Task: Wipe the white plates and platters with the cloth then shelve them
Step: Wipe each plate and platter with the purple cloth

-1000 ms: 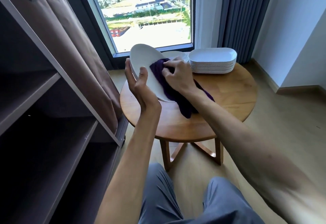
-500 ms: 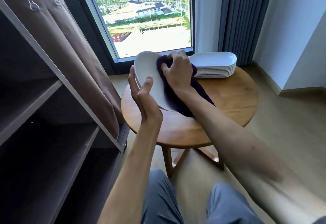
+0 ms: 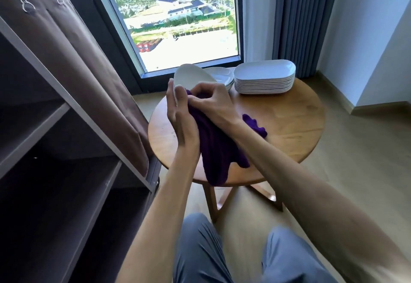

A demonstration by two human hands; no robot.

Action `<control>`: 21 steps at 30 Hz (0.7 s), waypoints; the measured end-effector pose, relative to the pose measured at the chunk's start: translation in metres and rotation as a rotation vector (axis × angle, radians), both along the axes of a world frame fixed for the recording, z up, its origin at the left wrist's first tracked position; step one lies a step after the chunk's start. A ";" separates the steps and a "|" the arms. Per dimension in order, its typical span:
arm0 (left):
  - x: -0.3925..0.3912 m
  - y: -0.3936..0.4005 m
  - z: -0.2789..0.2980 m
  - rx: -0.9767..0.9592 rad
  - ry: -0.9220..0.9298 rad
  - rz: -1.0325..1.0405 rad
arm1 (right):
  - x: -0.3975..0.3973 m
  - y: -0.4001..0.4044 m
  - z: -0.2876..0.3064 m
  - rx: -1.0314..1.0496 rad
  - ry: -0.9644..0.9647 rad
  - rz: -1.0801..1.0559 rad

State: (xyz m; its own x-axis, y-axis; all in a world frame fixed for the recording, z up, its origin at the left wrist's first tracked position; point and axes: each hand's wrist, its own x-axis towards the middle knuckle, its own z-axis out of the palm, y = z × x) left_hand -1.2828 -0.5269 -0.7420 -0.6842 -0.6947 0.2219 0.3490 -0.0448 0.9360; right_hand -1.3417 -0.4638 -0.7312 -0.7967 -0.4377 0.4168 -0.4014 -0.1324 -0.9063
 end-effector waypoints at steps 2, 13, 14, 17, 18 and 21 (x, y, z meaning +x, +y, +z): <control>0.004 0.007 0.002 -0.065 0.018 -0.020 | -0.011 -0.012 0.009 0.010 -0.001 -0.203; 0.007 -0.044 -0.020 0.293 0.036 0.239 | -0.107 0.068 -0.017 0.264 -0.441 -0.733; 0.005 -0.049 -0.024 0.340 0.032 0.255 | -0.110 0.076 -0.015 0.218 -0.516 -0.712; 0.001 -0.048 -0.033 0.392 0.045 0.276 | -0.110 0.080 0.005 0.045 -0.548 -0.661; 0.001 -0.043 -0.033 0.381 0.048 0.285 | -0.104 0.075 0.017 0.000 -0.521 -0.607; -0.004 -0.028 -0.031 0.367 0.068 0.272 | -0.071 0.047 0.045 0.077 -0.462 -0.152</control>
State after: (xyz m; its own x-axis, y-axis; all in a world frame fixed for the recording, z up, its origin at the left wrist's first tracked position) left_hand -1.2868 -0.5552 -0.7725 -0.4589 -0.8878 -0.0341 0.4542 -0.2674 0.8498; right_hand -1.4123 -0.4164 -0.6863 -0.9479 -0.3175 -0.0237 0.0348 -0.0293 -0.9990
